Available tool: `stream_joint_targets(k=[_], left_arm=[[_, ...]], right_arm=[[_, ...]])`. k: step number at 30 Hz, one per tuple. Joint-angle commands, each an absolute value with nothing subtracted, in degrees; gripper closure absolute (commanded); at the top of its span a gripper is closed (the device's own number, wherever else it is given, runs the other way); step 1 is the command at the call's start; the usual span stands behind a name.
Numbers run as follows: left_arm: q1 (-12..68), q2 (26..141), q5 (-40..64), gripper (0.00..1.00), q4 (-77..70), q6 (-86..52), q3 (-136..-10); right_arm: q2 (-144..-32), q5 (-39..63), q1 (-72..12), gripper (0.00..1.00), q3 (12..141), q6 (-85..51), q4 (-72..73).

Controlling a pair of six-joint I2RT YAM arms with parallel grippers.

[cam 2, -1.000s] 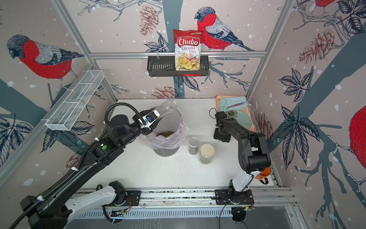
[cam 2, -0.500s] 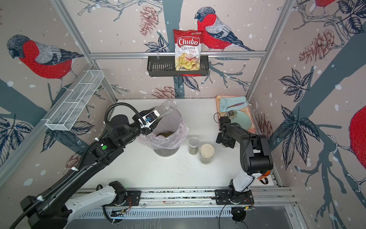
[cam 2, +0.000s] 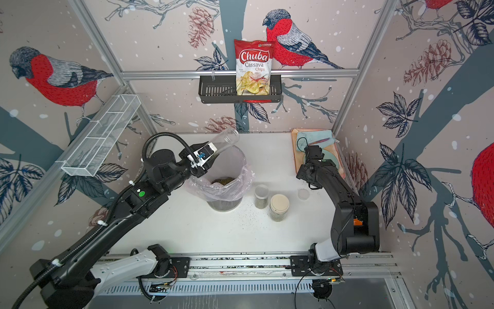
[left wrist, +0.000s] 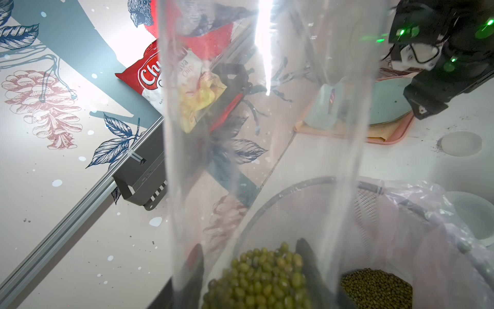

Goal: Empty moldy mung beans from jars
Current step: Place the lid at the center of the board, then pour the moldy mung beans from the jar into the trash bin.

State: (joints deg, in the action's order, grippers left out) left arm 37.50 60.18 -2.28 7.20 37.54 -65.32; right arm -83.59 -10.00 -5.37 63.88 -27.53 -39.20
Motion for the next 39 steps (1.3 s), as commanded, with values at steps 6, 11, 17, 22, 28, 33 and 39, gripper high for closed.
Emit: stream_joint_targets(k=[6,11,17,22,28,33,39], left_arm=[[38.0,64.1,-13.9,0.61,11.8,39.4,-73.3],[38.0,63.7,-21.4,0.61,13.8,40.5,-74.6],[38.1,62.9,-30.7,0.6,17.3,42.9,-74.1],[38.3,60.0,-35.3,0.6,18.8,43.5,-72.4],[39.8,56.5,-40.3,0.61,21.3,44.2,-70.0],[43.7,53.8,-44.0,0.62,23.2,45.6,-68.3],[46.1,50.2,-47.4,0.62,23.2,49.5,-65.7]], right_arm=[[-73.8,-2.8,-6.8,0.24,69.5,-26.5,-36.0],[-69.6,0.3,-9.8,0.27,71.3,-25.3,-31.8],[-69.9,-0.3,-13.5,0.27,74.5,-22.9,-32.0],[-70.5,-0.3,-16.5,0.28,75.3,-22.8,-31.2],[-71.1,-0.6,-18.7,0.29,75.3,-22.6,-30.7],[-70.8,-0.5,-19.2,0.29,74.8,-22.7,-30.4],[-69.7,-0.6,-19.4,0.29,74.0,-23.1,-29.9]])
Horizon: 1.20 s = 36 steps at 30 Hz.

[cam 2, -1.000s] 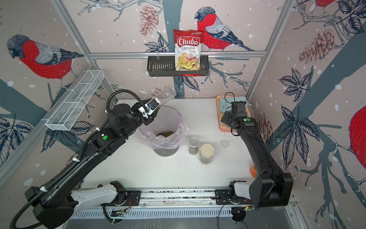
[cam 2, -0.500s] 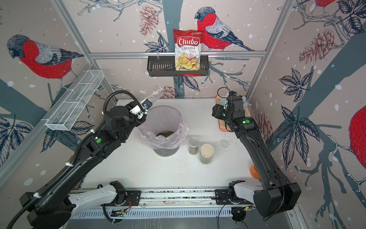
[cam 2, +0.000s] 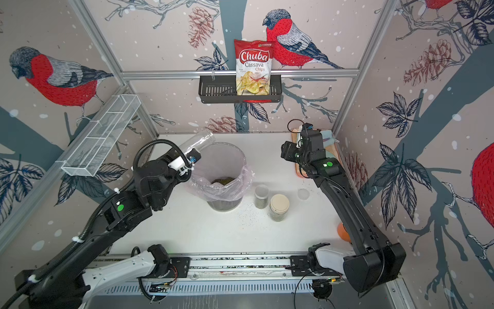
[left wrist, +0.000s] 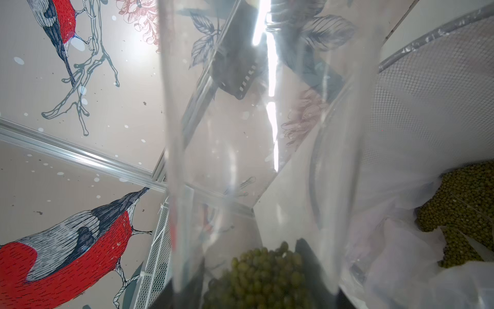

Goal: Empty moldy mung beans from jars
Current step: Pour the moldy mung beans from the jar into the trash bin.

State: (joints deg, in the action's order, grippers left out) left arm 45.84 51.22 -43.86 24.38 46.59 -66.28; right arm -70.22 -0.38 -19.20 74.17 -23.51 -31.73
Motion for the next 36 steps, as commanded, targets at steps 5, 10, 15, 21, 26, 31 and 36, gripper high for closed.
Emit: stream_joint_targets(k=[5,10,15,21,26,31,36], left_arm=[[46.1,48.4,-49.8,0.62,19.8,56.7,-63.8],[46.1,47.5,-52.6,0.63,15.4,63.3,-59.7],[45.9,46.2,-51.8,0.64,12.0,66.9,-58.0],[45.9,45.0,-49.8,0.67,9.6,71.4,-57.5],[45.7,43.5,-46.9,0.62,7.9,76.7,-54.2],[45.0,42.8,-44.9,0.62,7.3,80.7,-53.4],[43.7,43.6,-44.1,0.62,8.0,82.3,-53.7]], right_arm=[[-69.9,-0.3,-20.8,0.29,74.5,-23.6,-29.1],[-71.2,0.0,-23.4,0.3,77.3,-22.6,-28.8],[-73.9,-2.2,-27.1,0.3,81.9,-20.3,-30.1],[-75.3,-2.6,-29.2,0.3,83.8,-19.7,-30.0],[-76.2,-2.7,-30.8,0.3,84.6,-19.6,-29.7],[-77.8,-3.8,-33.1,0.3,86.7,-17.9,-30.5],[-79.4,-2.9,-33.7,0.3,89.6,-14.7,-31.2]])
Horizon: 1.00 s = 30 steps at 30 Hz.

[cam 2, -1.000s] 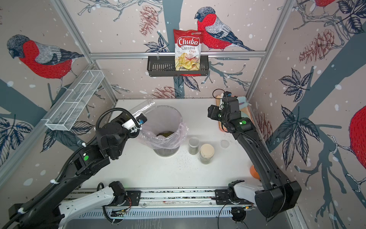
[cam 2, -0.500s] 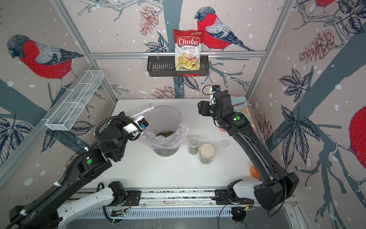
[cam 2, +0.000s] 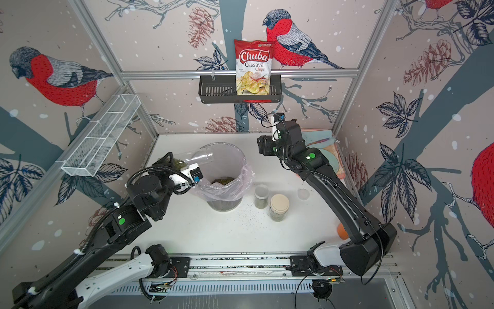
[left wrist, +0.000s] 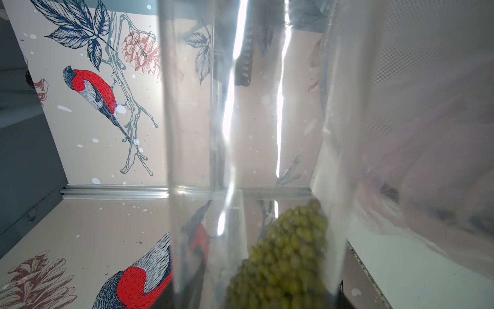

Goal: Empty moldy mung beans from jars
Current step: Pour the moldy mung beans from the jar into the trash bin.

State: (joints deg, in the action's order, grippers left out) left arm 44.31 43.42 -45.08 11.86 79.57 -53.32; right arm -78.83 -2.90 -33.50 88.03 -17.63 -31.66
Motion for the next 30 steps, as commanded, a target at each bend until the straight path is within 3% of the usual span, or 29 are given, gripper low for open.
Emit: stream_joint_targets(k=[1,7,18,23,30], left_arm=[[43.2,43.8,-43.8,0.62,8.0,82.8,-53.7],[41.4,44.9,-41.7,0.58,6.6,86.2,-54.1],[40.7,46.7,-39.6,0.57,6.3,89.3,-55.3],[40.5,47.2,-39.5,0.57,5.4,91.0,-55.3],[39.7,47.4,-39.5,0.58,5.9,96.0,-55.4]], right_arm=[[-80.0,-2.2,-33.7,0.3,90.7,-13.8,-31.5],[-83.9,9.5,-33.7,0.3,96.3,-10.7,-29.2],[-97.3,39.6,-34.0,0.31,115.8,-3.7,-32.5],[-103.0,40.5,-35.7,0.31,125.6,0.0,-39.3],[-102.7,40.6,-36.6,0.31,124.2,3.0,-40.6]])
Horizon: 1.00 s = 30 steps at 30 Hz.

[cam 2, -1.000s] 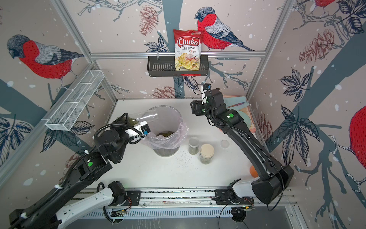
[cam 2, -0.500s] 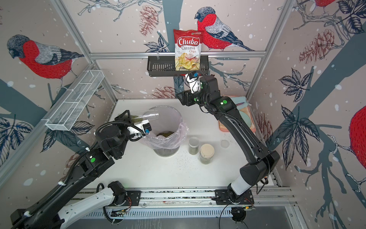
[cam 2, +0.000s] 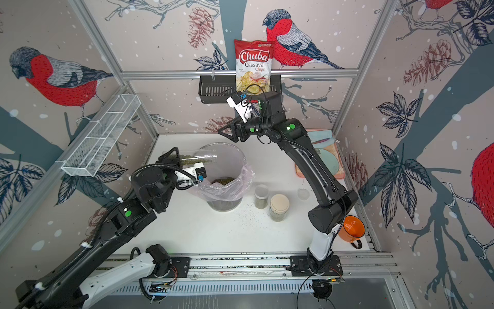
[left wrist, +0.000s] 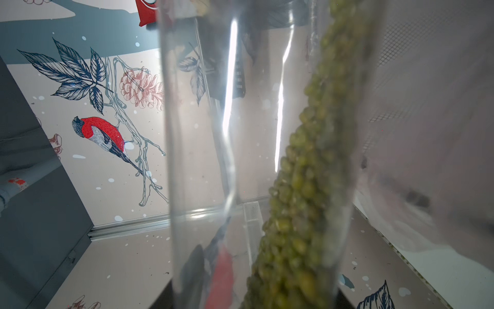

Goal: Empty moldy mung beans from jars
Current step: Pour the moldy mung beans from the jar into the trash bin.

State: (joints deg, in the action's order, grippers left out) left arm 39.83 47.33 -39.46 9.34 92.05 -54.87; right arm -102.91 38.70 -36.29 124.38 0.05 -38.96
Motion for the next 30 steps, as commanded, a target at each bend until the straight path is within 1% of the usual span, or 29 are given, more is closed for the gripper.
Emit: stream_joint_targets(k=[1,7,13,22,30], left_arm=[[39.6,47.5,-39.6,0.59,6.0,96.8,-55.3],[39.6,49.2,-38.1,0.58,11.9,97.6,-59.1],[39.7,51.6,-36.0,0.58,15.1,98.4,-62.8],[40.4,53.8,-34.8,0.59,18.6,97.1,-64.9],[40.7,55.0,-34.3,0.59,18.7,97.3,-64.3]], right_arm=[[-102.4,41.8,-36.7,0.31,123.8,4.2,-41.0],[-101.1,45.4,-38.3,0.3,120.0,10.9,-41.0],[-108.4,45.7,-40.9,0.31,130.0,14.6,-49.0],[-113.0,46.1,-42.1,0.32,134.2,15.1,-50.6],[-113.7,46.7,-43.7,0.34,134.1,16.6,-52.2]])
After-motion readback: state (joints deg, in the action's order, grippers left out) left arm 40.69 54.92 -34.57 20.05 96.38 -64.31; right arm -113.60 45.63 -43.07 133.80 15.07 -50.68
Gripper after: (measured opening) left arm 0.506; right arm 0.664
